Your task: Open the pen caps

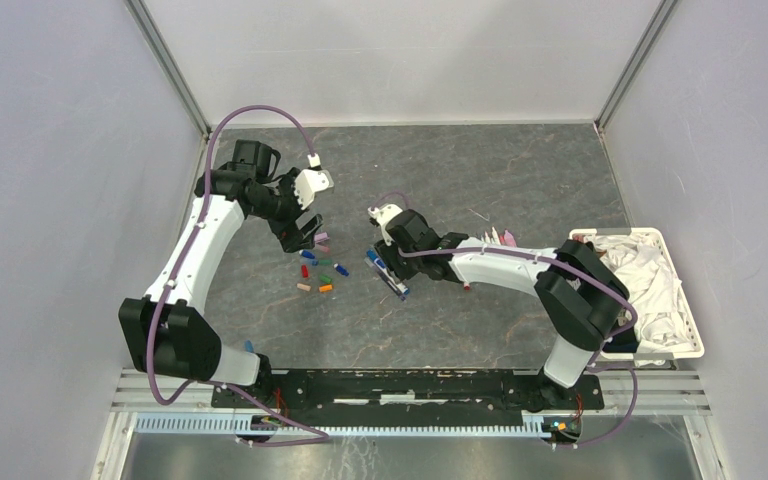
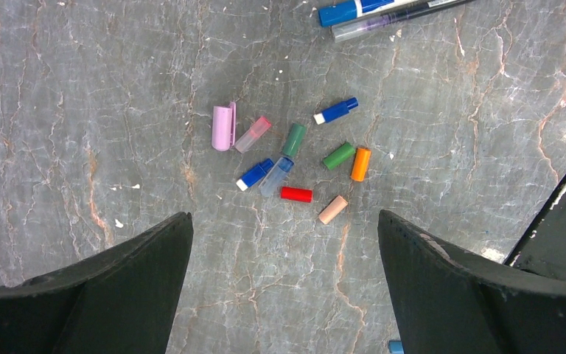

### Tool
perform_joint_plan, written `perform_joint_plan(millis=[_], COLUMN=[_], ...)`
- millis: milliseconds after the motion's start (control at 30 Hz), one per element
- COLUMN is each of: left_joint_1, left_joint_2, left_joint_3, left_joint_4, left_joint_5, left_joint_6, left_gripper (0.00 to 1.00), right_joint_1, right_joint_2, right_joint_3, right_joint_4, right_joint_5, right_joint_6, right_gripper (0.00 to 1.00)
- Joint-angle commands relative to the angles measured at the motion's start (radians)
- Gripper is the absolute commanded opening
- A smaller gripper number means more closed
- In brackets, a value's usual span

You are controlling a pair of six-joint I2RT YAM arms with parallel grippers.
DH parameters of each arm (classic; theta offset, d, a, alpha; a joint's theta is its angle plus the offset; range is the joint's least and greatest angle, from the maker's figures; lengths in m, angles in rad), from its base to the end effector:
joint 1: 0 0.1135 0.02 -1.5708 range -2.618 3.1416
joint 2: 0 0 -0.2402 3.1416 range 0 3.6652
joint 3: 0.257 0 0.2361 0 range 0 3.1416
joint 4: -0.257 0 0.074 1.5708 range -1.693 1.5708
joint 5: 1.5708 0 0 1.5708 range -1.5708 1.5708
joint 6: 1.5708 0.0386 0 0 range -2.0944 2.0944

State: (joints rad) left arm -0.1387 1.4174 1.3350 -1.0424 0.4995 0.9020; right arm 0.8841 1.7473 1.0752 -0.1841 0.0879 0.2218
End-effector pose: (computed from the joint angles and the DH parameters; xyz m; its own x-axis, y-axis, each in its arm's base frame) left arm 0.2573 -0.0546 0.2946 -0.2982 0.7370 -0.6065 0.9032 0.4235 0.0705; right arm 0.2257 0.2700 0.1698 -0.6286 -0.4211 -0.6539 -0.6105 0.7880 0.0795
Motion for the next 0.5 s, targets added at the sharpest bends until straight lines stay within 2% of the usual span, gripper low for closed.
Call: perform_joint_plan(millis=[0, 133, 333, 400, 467], left_joint_1=[0.004, 0.004, 0.004, 0.004, 0.003], left_joint_2=[-0.03, -0.028, -0.022, -0.026, -0.036], left_joint_3=[0.027, 0.026, 0.018, 0.002, -0.03], left_joint_4=[-0.011, -0.021, -0.024, -0.026, -0.038], left_joint_5=[0.018, 0.025, 0.037, 0.06, 0.11], left_joint_6=[-0.037, -0.031, -0.026, -0.011, 0.029], left_gripper=[1.0, 1.0, 1.0, 1.0, 1.0], right_joint_1=[0.006, 0.007, 0.003, -0.001, -0.011], right_joint_2=[0.061, 0.098, 0.122, 0.124, 0.12], right_joint_3=[0.045, 0.054, 0.048, 0.048, 0.052], right_joint_4=[0.007, 0.002, -0.008, -0.007, -0.005], right_joint_5=[-0.006, -0.017, 0.027, 0.028, 0.008], right_joint_6=[-0.007, -0.012, -0.023, -0.022, -0.023], right_gripper=[0.44, 0.44, 0.37, 0.33, 0.23])
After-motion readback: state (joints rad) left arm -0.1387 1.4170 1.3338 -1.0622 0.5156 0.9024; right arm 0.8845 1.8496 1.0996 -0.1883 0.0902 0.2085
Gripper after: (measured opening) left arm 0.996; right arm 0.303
